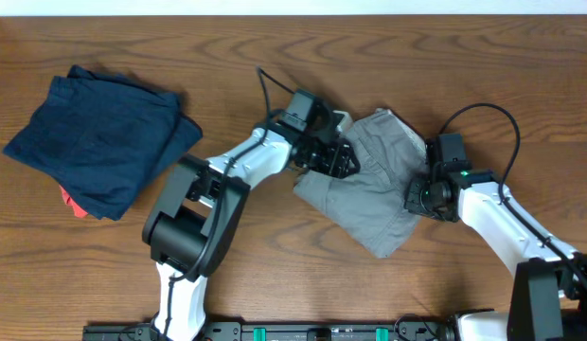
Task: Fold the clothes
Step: 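Lift the grey bundle with the left gripper and carry it leftward, then place the grey bundle on the navy garment and press it flat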
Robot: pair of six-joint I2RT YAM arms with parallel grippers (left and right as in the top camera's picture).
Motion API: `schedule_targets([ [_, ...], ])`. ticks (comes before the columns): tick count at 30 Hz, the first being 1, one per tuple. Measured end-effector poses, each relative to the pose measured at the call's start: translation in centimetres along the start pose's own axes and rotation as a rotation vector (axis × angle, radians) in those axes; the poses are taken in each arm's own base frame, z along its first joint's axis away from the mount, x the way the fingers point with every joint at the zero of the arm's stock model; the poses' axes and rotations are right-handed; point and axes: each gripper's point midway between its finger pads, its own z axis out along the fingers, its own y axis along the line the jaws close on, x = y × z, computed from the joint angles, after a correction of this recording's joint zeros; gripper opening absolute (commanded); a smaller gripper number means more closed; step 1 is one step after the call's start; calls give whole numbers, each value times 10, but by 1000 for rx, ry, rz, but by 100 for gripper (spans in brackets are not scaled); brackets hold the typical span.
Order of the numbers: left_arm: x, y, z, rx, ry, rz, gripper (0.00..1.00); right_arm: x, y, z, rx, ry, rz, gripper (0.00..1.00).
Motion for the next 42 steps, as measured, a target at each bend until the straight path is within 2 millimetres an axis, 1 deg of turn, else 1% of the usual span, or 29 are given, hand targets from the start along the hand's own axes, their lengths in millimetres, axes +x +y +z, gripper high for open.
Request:
schedule_targets([
  [2, -4, -8, 3, 20, -14, 27, 41, -4, 0, 0, 3, -16, -3, 24],
  [4, -8, -11, 3, 32, -29, 45, 22, -7, 0, 0, 6, -32, -9, 26],
  [5, -9, -10, 2, 35, -34, 43, 13, -8, -1, 0, 6, -34, -10, 26],
  [8, -12, -6, -7, 35, -43, 28, 6, -9, -1, 0, 6, -36, -14, 29],
  [10, -15, -1, -21, 16, -54, 6, 6, -11, -1, -3, 2, -32, -11, 31],
  [12, -20, 8, -44, -36, -84, -21, 6, -16, -1, -10, -4, -37, -3, 32],
  [13, -26, 15, -62, -79, -111, -35, 6, -20, -2, -15, -4, -45, 2, 32],
  [14, -30, 20, -76, -107, -136, -41, 6, -23, -3, -20, -7, -55, 3, 32],
  [15, -36, 27, -98, -152, -175, -48, 6, -27, -3, -24, -10, -66, 3, 33],
  [18, -53, 52, -173, -299, -320, -84, 6, -41, -2, -42, -29, -125, -10, 35],
  [19, -58, 62, -204, -356, -384, -94, 6, -44, -1, -47, -35, -143, -15, 35],
  [20, -61, 70, -232, -405, -437, -102, 6, -46, 0, -52, -41, -157, -20, 35],
  [21, -62, 77, -255, -448, -480, -111, 6, -48, 1, -54, -44, -165, -25, 35],
  [23, -58, 95, -307, -546, -576, -140, 6, -48, 1, -57, -46, -173, -29, 35],
  [25, -50, 112, -357, -638, -662, -182, 6, -46, 1, -56, -43, -166, -33, 35],
  [27, -37, 128, -400, -717, -734, -226, 6, -46, 0, -56, -42, -163, -33, 35],
  [29, -20, 145, -435, -781, -789, -283, 6, -45, 0, -56, -42, -161, -33, 35],
  [31, -1, 162, -461, -827, -820, -348, 6, -45, 0, -56, -43, -161, -34, 35],
  [34, 31, 187, -488, -878, -843, -458, 6, -45, 2, -56, -50, -158, -34, 35],
  [39, 59, 209, -509, -906, -872, -572, 6, -45, 2, -56, -53, -157, -34, 35],
  [42, 69, 216, -516, -912, -887, -618, 6, -45, 2, -56, -53, -157, -34, 35],
])
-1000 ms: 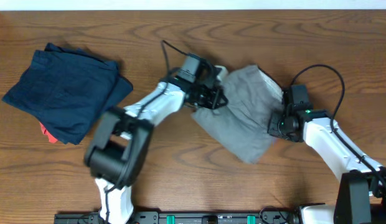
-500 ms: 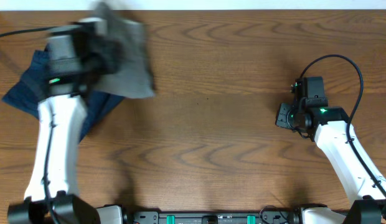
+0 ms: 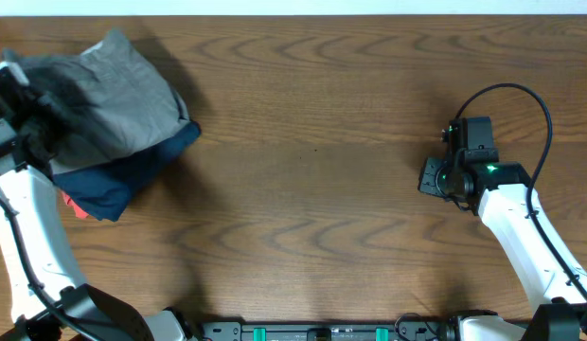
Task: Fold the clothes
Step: 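Place the grey bundle on the navy garment and press it flat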
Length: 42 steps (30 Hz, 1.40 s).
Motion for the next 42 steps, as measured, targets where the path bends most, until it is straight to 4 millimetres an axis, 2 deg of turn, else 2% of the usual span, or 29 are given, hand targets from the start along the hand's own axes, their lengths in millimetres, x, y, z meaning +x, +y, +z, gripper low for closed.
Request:
schedule_targets([
  [4, -1, 6, -1, -8, -2, -24, 7, 0, 0, 0, 0, 0, 0, 35],
  [6, 0, 7, -1, -10, 0, -25, 17, 0, 0, 0, 0, 0, 0, 35],
  [7, 0, 7, -1, -9, 1, -24, 39, 0, 0, 0, 0, 0, 0, 35],
  [8, 0, 7, -1, -11, 1, -23, 70, 0, 0, 0, 0, 1, 0, 35],
  [10, -1, 10, -2, -18, -3, -37, 86, 0, 0, 0, 0, 1, 0, 35],
  [12, -3, 15, -3, -30, -8, -46, 94, 0, 0, 0, -1, 1, 0, 35],
  [19, -8, 33, -7, -56, -30, -125, 96, 0, 0, 0, -2, 2, 0, 35],
  [21, -13, 29, -8, -21, -46, -135, 95, 0, 0, 0, -3, 1, 0, 35],
  [24, -24, 7, -9, 98, -80, -116, 88, 0, 0, 0, -3, 1, 0, 36],
  [25, -28, -4, -10, 150, -91, -106, 83, 0, 0, 0, -3, 1, 0, 36],
  [27, -34, -30, -12, 258, -107, -74, 81, 0, 1, 0, -3, 1, 0, 36],
  [31, -28, -76, -16, 420, -83, -17, 80, 0, 0, 0, -3, 2, -1, 35],
  [34, -21, -94, -17, 482, -56, 1, 80, 1, 0, 0, -1, 6, -2, 35],
  [36, -17, -94, -11, 493, -37, -5, 82, 3, -1, 0, 1, 13, -2, 35],
  [38, -8, -84, 4, 472, 5, -33, 85, 5, -1, 0, 5, 23, -3, 35],
  [40, 8, -65, 27, 413, 73, -85, 90, 8, -2, 0, 8, 32, -2, 35],
  [42, 27, -38, 54, 330, 144, -143, 94, 11, -3, 0, 13, 46, -2, 36],
])
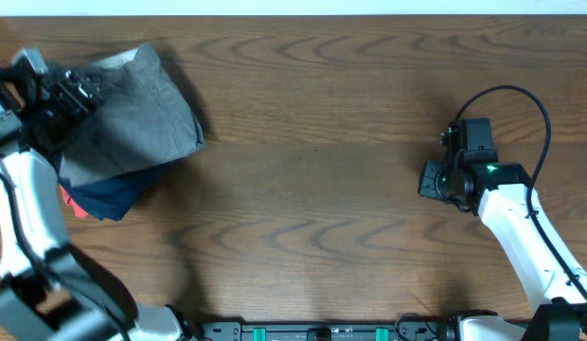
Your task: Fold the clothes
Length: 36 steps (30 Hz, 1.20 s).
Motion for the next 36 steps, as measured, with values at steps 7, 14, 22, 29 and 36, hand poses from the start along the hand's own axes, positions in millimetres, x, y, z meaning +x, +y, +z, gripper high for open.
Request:
schedule_targets([
  [7, 28, 86, 35, -128, 101, -161, 94, 5, -2, 0, 7, 21, 0, 35],
  [14, 25, 89, 41, -115, 99, -162, 95, 5, -2, 0, 8, 22, 0, 36],
  [22, 15, 81, 37, -71, 68, -140, 98, 3, 7, 0, -40, 17, -13, 99],
  [29, -16, 35, -2, -54, -53, -12, 98, -28, 37, -5, -192, -105, -55, 99],
  [36, 12, -107, -19, 117, -29, 275, 98, -66, 55, -17, -280, -264, -80, 99],
])
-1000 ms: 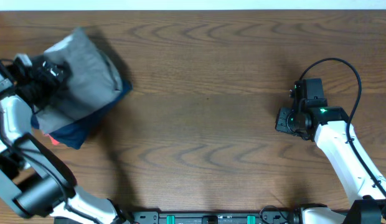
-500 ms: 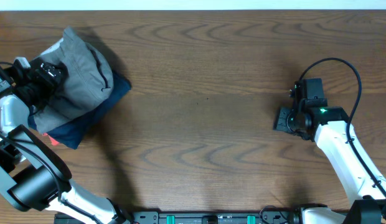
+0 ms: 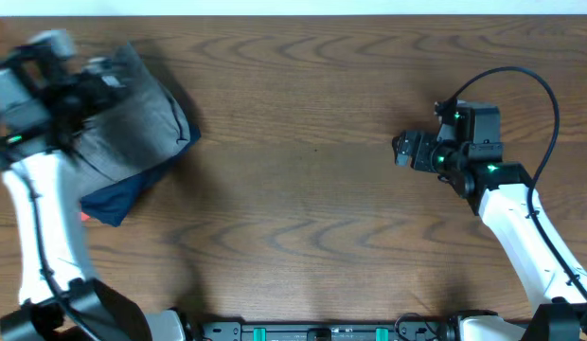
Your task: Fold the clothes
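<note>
A grey garment [image 3: 133, 118] lies folded on top of a navy garment [image 3: 114, 201] at the table's far left. My left gripper [image 3: 93, 80] is motion-blurred over the grey garment's upper left edge; its fingers cannot be made out. My right gripper [image 3: 404, 152] is far off at the right, raised and pointing left, standing open with nothing in it.
A bit of red cloth [image 3: 84, 216] peeks out under the navy garment. The brown wooden table [image 3: 303, 208] ends at a white strip along the back. A black cable [image 3: 530, 80] loops over the right arm.
The left arm has shifted and is now blurred over the grey garment, which sits slightly lower on the pile. The right gripper has lifted and turned from pointing down to pointing left.
Both grippers were on the grey garment at the middle right while the navy pile lay alone at the left. Then the grey garment lay on the navy pile with the left gripper at it and the right gripper empty. The left gripper stayed there; the right has now risen.
</note>
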Robot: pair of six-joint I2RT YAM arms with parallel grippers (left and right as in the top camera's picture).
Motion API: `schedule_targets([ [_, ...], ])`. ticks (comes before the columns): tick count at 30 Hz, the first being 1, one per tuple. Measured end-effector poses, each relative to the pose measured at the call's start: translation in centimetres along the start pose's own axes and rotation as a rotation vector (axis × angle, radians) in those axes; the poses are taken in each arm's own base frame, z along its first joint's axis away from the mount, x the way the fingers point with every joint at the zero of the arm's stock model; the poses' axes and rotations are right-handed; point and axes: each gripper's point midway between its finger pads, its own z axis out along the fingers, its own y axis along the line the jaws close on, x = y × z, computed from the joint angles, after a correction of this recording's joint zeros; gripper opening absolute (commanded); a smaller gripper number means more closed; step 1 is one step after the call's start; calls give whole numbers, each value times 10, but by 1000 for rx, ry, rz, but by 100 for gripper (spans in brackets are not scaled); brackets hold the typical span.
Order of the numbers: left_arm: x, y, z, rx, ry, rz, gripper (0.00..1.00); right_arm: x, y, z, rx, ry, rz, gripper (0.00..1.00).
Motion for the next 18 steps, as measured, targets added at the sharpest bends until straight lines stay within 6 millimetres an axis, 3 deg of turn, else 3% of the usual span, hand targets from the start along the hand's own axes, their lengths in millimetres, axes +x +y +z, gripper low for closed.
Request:
schedule_targets([
  [2, 28, -30, 15, 27, 103, 32, 98, 2, -5, -1, 4, 14, 16, 99],
  [5, 96, -45, 27, -36, 341, 28, 98, 22, -26, -5, 57, 101, 71, 99],
  [7, 143, -49, 21, -99, 520, 30, 98, 41, -38, -10, 93, 179, 102, 99],
  [10, 201, -53, -6, -192, 766, 50, 98, 74, -46, -19, 137, 311, 135, 99],
  [14, 244, -54, -46, -277, 994, 70, 98, 109, -50, -35, 179, 461, 176, 99],
  [18, 272, -48, -71, -327, 1121, 69, 98, 127, -51, -45, 204, 539, 208, 99],
])
